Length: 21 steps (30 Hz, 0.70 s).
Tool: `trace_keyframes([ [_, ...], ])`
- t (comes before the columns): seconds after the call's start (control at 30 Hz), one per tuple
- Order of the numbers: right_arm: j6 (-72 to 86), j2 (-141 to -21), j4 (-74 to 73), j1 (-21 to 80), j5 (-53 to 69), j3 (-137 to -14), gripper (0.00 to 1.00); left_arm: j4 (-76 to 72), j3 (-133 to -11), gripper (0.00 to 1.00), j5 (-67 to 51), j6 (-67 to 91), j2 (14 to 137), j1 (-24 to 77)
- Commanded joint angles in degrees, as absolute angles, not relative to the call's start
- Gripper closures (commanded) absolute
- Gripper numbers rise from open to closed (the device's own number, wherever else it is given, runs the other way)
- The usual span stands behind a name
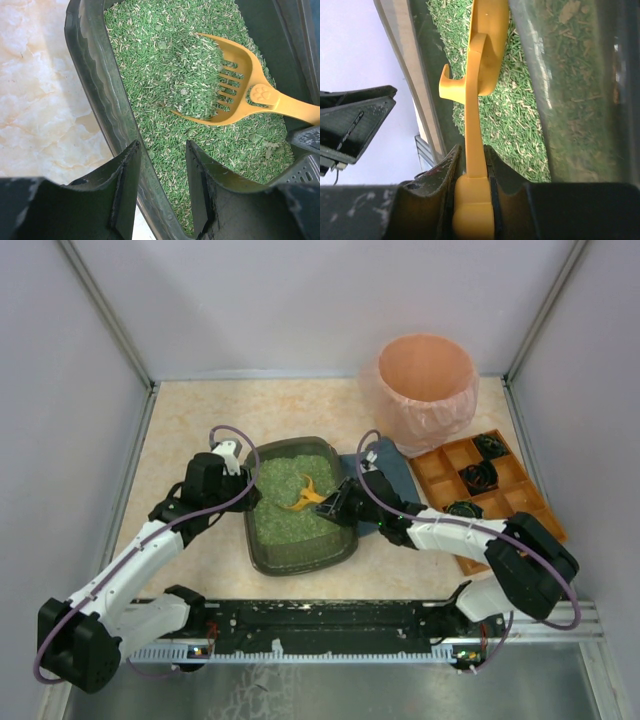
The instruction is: Clean the litter box
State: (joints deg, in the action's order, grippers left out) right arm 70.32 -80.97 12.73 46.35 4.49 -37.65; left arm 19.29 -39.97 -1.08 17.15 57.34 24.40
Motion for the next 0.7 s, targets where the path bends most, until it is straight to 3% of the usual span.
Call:
trace_keyframes([
  [0.0,68.3,-75.1,20.6,44.2,9.0,-33.6,1.0,18.8,-40.7,0.53,-1.5,17.4,57.0,24.6],
  [0.37,65.8,-65.5,26.4,41.2,15.2,-25.1,1.0,18.8,-40.6,0.53,-1.5,17.4,56.9,24.6],
  [0.67,66.9,-64.2,39.9,39.7,22.7,-19.2,1.0,18.8,-40.6,0.53,-1.5,17.4,56.9,24.6],
])
